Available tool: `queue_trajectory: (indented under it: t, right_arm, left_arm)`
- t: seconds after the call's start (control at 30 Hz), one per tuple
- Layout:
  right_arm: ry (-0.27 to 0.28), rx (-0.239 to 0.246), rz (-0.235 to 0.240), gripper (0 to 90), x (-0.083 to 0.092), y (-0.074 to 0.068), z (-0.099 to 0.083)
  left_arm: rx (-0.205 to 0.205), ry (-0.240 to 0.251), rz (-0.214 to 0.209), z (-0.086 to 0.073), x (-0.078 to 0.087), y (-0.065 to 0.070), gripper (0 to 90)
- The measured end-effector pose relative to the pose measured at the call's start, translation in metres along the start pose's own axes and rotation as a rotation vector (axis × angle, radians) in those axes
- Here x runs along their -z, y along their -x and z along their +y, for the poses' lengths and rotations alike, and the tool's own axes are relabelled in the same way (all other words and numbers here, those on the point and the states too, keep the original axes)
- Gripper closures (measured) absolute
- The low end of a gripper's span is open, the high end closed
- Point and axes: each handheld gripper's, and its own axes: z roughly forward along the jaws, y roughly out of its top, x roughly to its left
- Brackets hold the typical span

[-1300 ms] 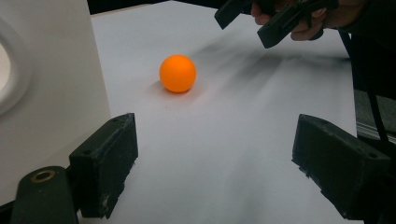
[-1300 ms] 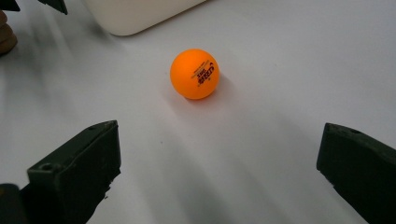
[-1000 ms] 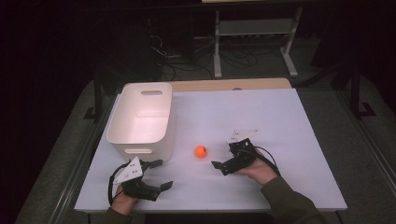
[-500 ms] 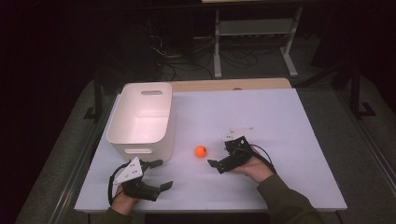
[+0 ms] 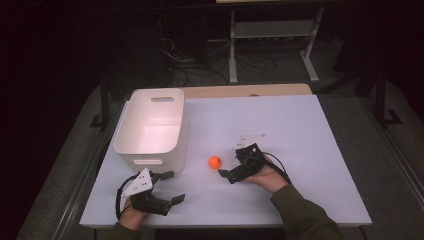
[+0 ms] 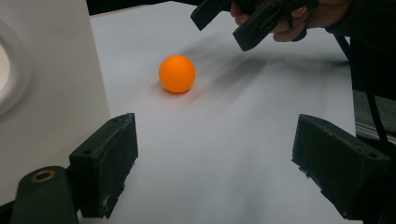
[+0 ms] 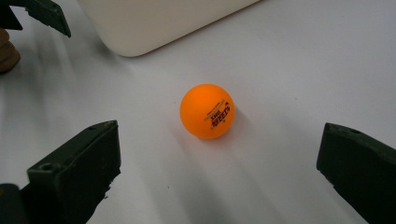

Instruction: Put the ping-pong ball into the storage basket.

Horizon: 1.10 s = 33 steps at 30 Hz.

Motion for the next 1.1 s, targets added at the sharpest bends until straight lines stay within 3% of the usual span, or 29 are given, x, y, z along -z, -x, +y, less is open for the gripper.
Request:
queue_trajectory:
  t: [1.1]
  right_arm:
    - [-0.016,0.014,0.021,0.0,-0.028,0.001,0.018]
  left_arm:
    - [0.001,0.002,-0.002,0.0,0.0,0.0,13.8]
